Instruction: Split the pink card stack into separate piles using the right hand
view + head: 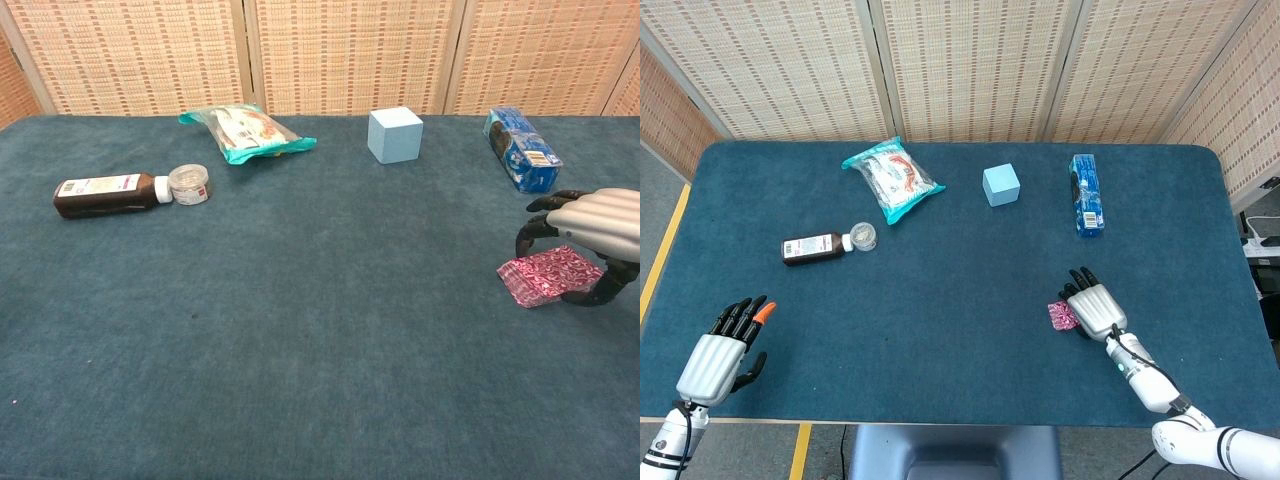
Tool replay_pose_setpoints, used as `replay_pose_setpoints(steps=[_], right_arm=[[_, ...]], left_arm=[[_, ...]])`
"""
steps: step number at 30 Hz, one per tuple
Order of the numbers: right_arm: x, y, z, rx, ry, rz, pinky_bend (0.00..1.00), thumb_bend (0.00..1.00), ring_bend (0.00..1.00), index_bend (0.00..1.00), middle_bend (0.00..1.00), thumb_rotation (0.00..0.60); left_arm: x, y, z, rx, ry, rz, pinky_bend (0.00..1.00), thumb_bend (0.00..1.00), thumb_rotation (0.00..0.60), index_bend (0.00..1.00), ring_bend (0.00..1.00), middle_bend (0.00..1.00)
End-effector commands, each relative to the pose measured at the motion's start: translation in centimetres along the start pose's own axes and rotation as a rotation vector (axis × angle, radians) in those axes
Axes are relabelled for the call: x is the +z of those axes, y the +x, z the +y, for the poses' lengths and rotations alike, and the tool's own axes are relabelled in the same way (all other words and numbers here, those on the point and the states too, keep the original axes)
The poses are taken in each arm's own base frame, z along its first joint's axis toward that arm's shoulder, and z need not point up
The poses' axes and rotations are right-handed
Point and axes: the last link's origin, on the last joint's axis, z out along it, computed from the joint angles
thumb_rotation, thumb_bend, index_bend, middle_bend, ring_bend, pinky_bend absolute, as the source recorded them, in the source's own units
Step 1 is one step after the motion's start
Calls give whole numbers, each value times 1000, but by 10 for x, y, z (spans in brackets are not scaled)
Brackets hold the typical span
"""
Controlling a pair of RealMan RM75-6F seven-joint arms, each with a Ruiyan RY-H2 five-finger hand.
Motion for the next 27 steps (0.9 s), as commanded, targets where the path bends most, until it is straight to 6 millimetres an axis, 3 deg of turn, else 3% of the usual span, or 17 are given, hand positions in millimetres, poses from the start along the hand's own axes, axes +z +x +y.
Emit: replay_pose_setpoints(steps=[1, 9, 27], right_arm=[[1, 0, -1, -3, 0, -3, 0, 212, 40, 315, 239, 600], [2, -1, -4, -2, -1, -3, 0, 212, 54, 333, 250, 600], [1, 1, -8, -15, -7, 41, 0, 212, 174, 520, 379, 600]], left_arm=[[0, 0, 0, 1, 1, 0, 116, 465, 600, 0, 0, 0], [0, 0, 0, 1, 3, -1, 116, 465, 600, 0, 0, 0], [0, 1, 0, -3, 0, -2, 116, 464, 600, 0, 0, 0]])
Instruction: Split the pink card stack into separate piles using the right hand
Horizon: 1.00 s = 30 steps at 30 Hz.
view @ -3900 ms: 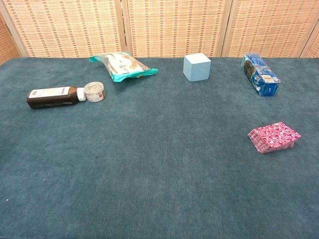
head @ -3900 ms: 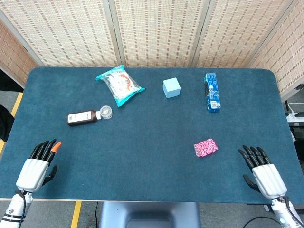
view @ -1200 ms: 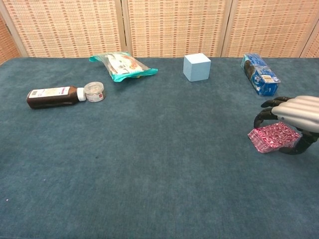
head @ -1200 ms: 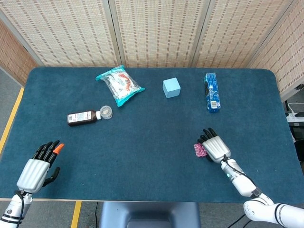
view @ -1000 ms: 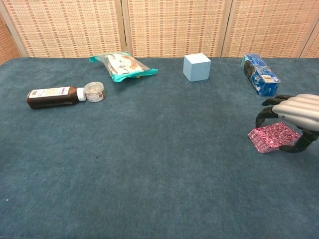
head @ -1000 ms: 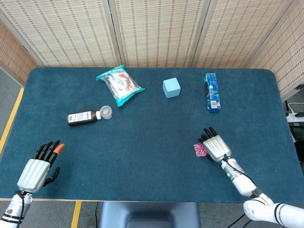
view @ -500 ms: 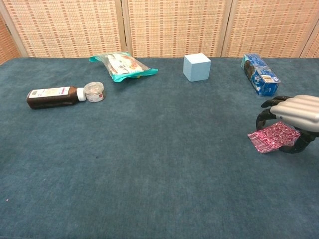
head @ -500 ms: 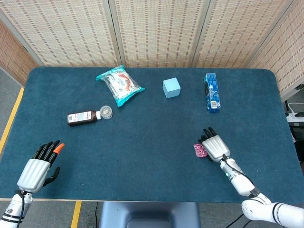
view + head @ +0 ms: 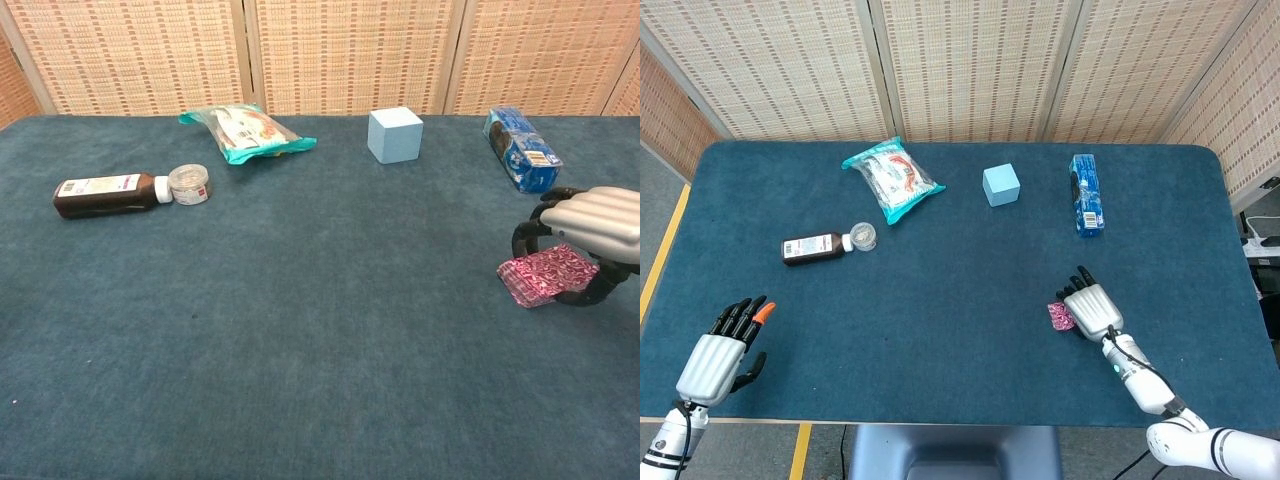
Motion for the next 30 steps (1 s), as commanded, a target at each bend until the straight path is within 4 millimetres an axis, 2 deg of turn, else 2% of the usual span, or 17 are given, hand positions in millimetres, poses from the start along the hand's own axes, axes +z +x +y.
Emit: replay_pose_setpoints(steps=[1, 14, 20, 26, 30], right_arm=[[0, 0, -1, -6, -1, 9, 0, 212, 183, 533, 384, 600], [-2, 2, -2, -14, -5, 32, 0, 212, 231, 629, 444, 600], [-9, 9, -4, -3, 0, 60, 0, 212, 238, 642, 453, 600], [-21, 22, -23, 12, 63, 95, 0, 212, 239, 641, 453, 600], [-31, 25, -48, 15, 137, 97, 0, 212, 239, 641, 453, 600]], left_arm=[[0, 0, 0, 1, 0, 0, 116, 464, 600, 0, 0, 0], [-1, 1, 0, -3, -4, 1, 116, 466, 600, 0, 0, 0], [-2, 2, 1, -7, -7, 1, 116, 464, 600, 0, 0, 0], [-3, 2, 1, -6, -9, 5, 116, 465, 600, 0, 0, 0], [-4, 3, 1, -7, -11, 8, 116, 466, 600, 0, 0, 0]])
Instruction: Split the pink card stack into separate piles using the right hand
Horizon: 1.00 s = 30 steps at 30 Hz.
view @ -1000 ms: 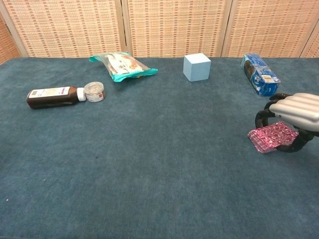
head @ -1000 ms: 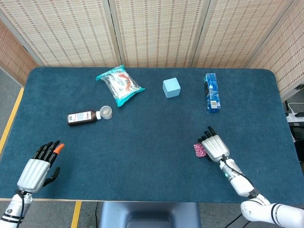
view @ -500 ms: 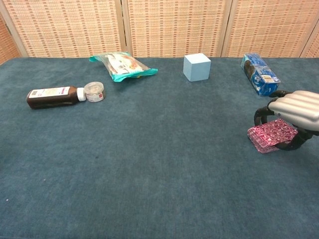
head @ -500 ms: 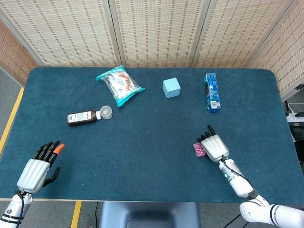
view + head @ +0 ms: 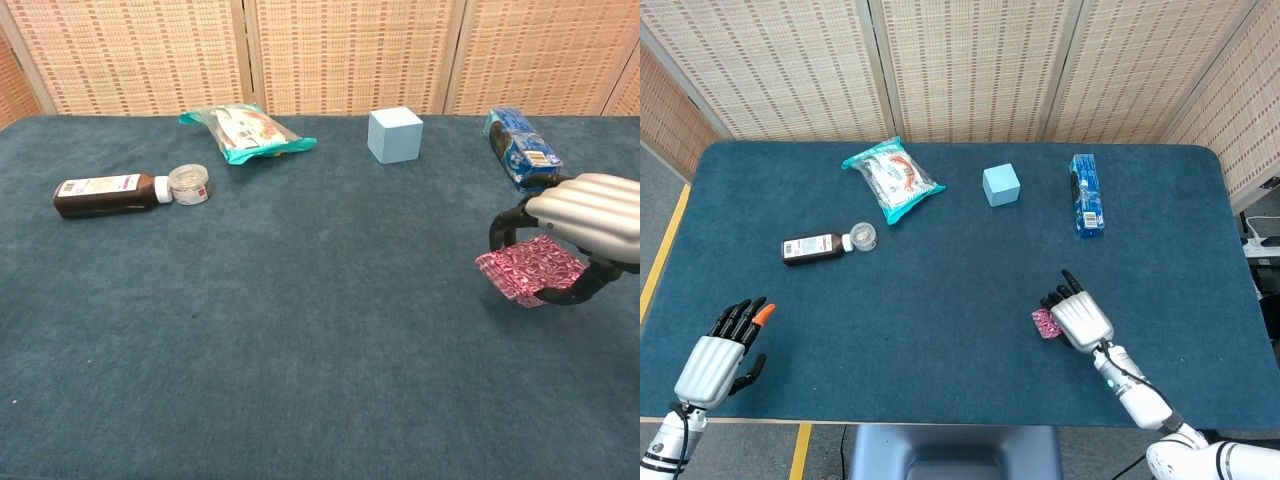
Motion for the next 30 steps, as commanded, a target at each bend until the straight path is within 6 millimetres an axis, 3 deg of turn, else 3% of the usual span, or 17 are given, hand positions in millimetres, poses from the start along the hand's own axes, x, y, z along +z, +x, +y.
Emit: replay_pose_setpoints(steps=[1, 6, 12, 17, 19, 23, 30], right_arm=[[-7, 1, -21, -13, 62, 1, 0, 212, 239, 641, 453, 600], [-8, -7, -52, -36, 142, -20, 0, 212, 239, 629, 453, 600], [-2, -19, -71, -33, 165, -48, 0, 212, 238, 556, 450, 600], [-3, -23, -71, -55, 161, -82, 0, 212, 104, 108, 204, 600], [-5, -21, -70, -58, 161, -91, 0, 212, 54, 15, 127, 600], [-10, -17, -65, -64, 158, -96, 0, 212, 1, 0, 42, 600], [-16, -6, -48, -65, 123, -62, 0, 212, 0, 0, 33, 600]], left_arm=[[0, 0, 0, -1, -1, 2, 116, 466, 600, 0, 0, 0], [-1, 0, 0, -1, -3, 0, 116, 466, 600, 0, 0, 0], [-1, 0, -1, -3, -2, -5, 116, 465, 600, 0, 0, 0], [-2, 2, -2, -6, 0, -2, 116, 466, 600, 0, 0, 0], [-1, 2, -2, -6, 0, -3, 115, 465, 600, 0, 0, 0], [-1, 1, -2, -5, -2, -4, 116, 466, 600, 0, 0, 0], [-3, 1, -1, -2, 1, -1, 116, 465, 600, 0, 0, 0]])
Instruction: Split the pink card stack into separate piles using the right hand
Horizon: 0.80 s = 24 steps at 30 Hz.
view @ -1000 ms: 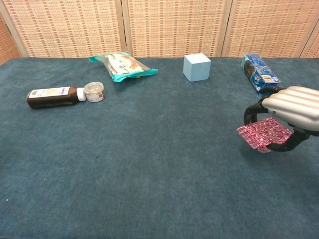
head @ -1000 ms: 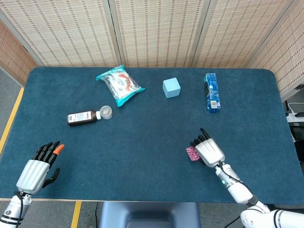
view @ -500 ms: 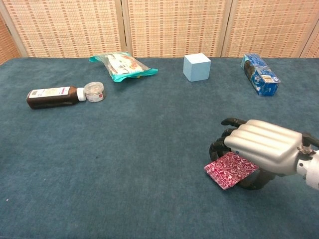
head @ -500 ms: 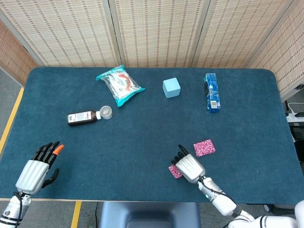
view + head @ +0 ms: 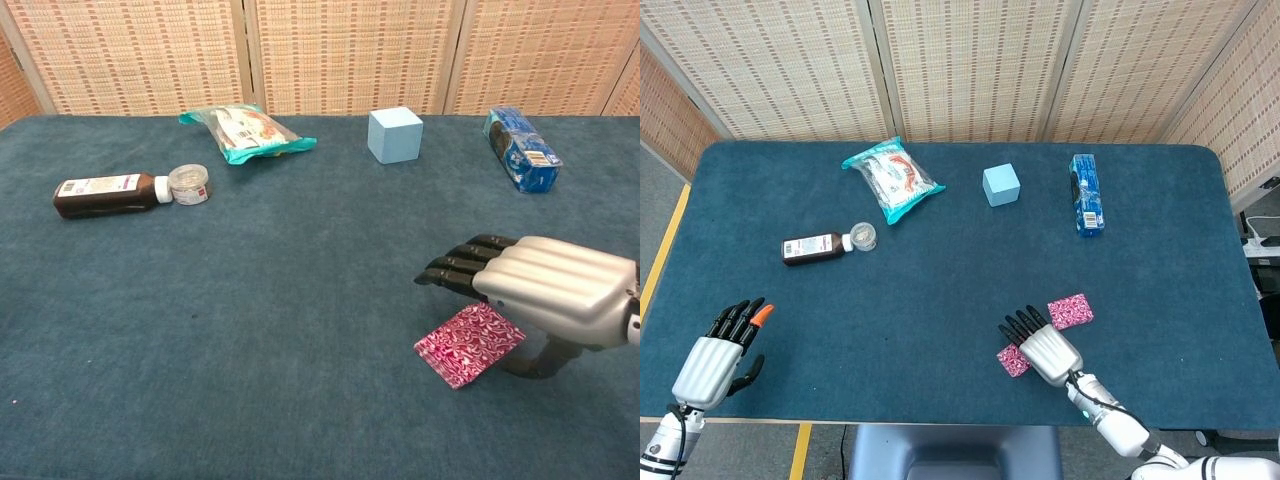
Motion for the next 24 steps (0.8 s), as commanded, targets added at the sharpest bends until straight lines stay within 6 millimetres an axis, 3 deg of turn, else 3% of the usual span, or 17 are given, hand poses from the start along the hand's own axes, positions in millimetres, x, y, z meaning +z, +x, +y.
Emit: replay_pose_setpoints(steps=[1, 5, 12, 18, 24], right_arm=[[-4, 5, 10, 3, -26, 25, 0, 212, 0, 0, 33, 600], [-6, 8, 36, -18, -96, 51, 0, 212, 0, 0, 34, 600], [0, -6, 85, -4, -218, 6, 0, 212, 0, 0, 34, 600], [5, -20, 99, -10, -247, -40, 0, 212, 0, 0, 34, 600], [8, -27, 99, -16, -241, -53, 0, 212, 0, 58, 29, 600]], left_arm=[[0, 0, 0, 1, 0, 1, 116, 465, 600, 0, 0, 0], [-1, 0, 1, 1, -3, 2, 116, 465, 600, 0, 0, 0], [1, -2, 3, 3, -6, -6, 116, 466, 600, 0, 0, 0], [2, -3, 3, 7, 0, -10, 118, 466, 600, 0, 0, 0], [3, -4, 4, 9, -3, -14, 119, 466, 600, 0, 0, 0]])
